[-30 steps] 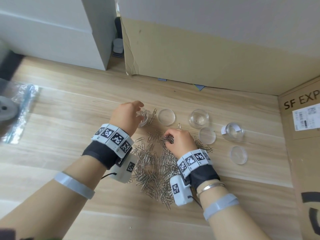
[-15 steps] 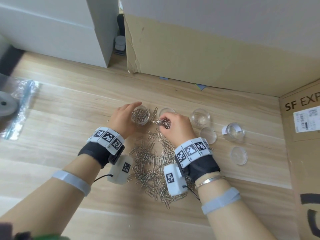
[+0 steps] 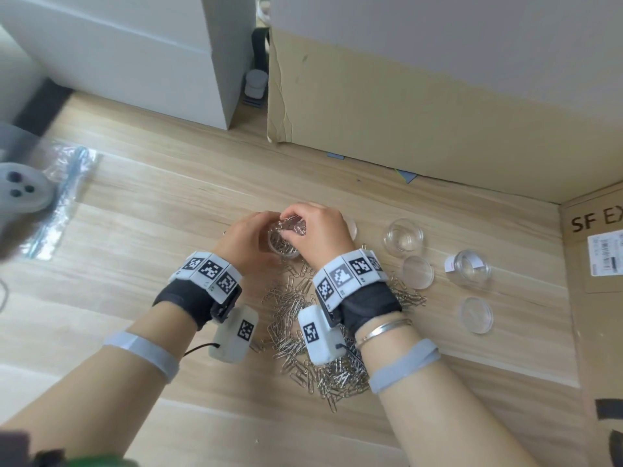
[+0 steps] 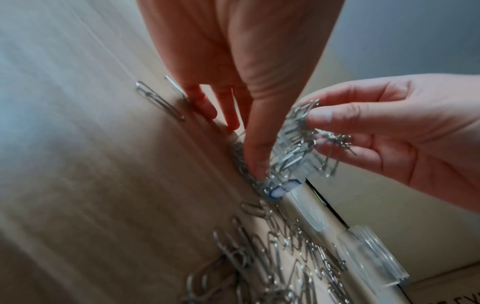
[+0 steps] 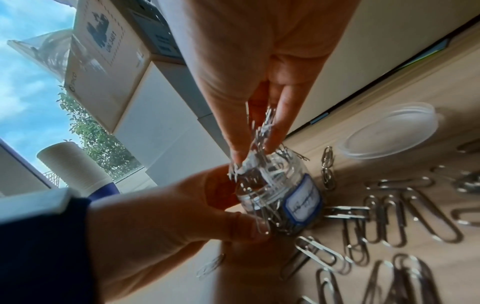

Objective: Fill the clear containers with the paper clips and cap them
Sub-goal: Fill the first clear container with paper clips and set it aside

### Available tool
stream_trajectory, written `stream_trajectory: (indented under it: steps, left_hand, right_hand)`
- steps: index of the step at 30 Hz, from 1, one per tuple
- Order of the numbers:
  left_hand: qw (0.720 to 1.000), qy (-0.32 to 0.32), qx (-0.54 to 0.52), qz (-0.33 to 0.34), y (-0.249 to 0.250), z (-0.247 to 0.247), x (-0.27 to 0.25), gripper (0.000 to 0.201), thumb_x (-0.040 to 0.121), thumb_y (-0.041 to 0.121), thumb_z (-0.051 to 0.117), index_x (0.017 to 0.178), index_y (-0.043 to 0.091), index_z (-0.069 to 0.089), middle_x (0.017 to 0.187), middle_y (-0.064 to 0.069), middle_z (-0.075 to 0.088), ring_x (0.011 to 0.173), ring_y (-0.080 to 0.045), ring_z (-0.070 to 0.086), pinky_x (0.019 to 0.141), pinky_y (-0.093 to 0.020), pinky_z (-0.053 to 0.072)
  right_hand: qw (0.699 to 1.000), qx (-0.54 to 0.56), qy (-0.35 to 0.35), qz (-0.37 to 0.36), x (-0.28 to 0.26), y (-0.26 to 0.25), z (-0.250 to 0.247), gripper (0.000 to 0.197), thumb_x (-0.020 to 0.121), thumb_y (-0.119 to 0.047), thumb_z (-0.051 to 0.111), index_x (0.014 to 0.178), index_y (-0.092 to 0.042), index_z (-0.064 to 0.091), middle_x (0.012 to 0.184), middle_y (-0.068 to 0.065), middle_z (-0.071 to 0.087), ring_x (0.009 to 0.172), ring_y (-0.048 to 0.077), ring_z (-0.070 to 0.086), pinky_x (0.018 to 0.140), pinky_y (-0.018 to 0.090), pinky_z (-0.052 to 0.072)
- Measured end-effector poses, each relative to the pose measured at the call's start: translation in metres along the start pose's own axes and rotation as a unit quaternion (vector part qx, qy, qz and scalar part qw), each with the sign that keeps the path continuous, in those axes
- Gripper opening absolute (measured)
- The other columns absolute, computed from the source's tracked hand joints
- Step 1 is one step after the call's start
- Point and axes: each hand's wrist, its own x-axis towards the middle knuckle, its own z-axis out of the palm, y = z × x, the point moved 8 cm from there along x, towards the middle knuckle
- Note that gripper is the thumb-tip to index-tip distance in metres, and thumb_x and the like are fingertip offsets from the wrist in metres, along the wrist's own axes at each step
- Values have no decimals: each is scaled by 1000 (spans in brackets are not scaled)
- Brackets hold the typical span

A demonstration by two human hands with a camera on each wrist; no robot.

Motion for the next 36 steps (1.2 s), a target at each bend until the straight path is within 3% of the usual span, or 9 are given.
stream_trajectory:
  steps: [5,10,13,16,18,22,29,34,36]
  left_hand:
    - [1000,6,-5,2,-4,0,0,67,61,6,77,122,15,50,115,-6,61,95,-14,53,84,-23,38]
    - [1000,4,17,11,-4,1,1,70,63,3,76,127,14,48,120,-8,59,104,-19,55,89,-20,35]
    - [999,28,42,7,-5,-7,0,65,72,-3,66,130,14,46,125,-9,55,113,-24,52,95,-23,35]
    - [991,116,55,-23,-13,-28,-5,48,77,-12,48,119,11,54,120,-12,54,111,-28,51,94,-31,40]
    - [984,137,89,-69,-23,-35,-10,41,78,-8,46,112,11,57,116,-14,52,108,-34,46,89,-36,38]
    - [982,89,109,-122,-39,-27,-14,26,83,1,49,105,11,61,111,-15,52,103,-34,51,88,-38,42]
    - [994,31,81,-71,-22,-9,-26,28,73,-9,46,88,4,65,91,-12,64,85,-27,59,75,-27,43]
    - [996,-18,75,-50,-12,11,-37,14,77,4,58,86,8,68,88,-7,68,75,-15,55,74,-23,47]
    - [995,-62,66,-38,-8,23,-41,17,78,2,59,89,10,69,91,-3,70,78,-13,59,79,-22,49]
  right_hand:
    - [998,55,14,24,-5,5,-6,20,86,-20,61,105,-22,69,102,-5,72,93,8,65,91,23,49]
    - [988,135,41,65,-4,23,-14,24,93,-9,48,101,-18,69,101,-3,71,87,8,67,86,29,55]
    - [991,86,41,91,-1,42,-17,32,93,-5,43,108,-21,67,105,-2,70,80,9,65,85,28,54]
    - [994,4,3,108,-1,57,-7,39,93,-7,41,114,-30,64,105,5,71,64,13,56,70,27,50]
    - [994,-17,-17,106,-1,60,1,42,92,-7,40,116,-33,62,111,5,69,72,18,63,72,32,54]
    - [992,-49,-44,110,-5,66,12,42,93,-10,40,122,-34,57,114,-1,68,51,6,49,53,25,49]
    - [989,-103,-73,80,-17,60,19,41,92,-9,38,119,-30,60,120,0,60,75,16,58,68,31,54]
    - [986,-107,-81,95,-22,64,19,37,89,-11,39,81,-26,72,112,0,62,78,18,59,70,28,46]
    - [989,-97,-53,97,-20,60,11,36,90,-10,39,81,-25,70,114,-1,62,79,18,60,72,30,49]
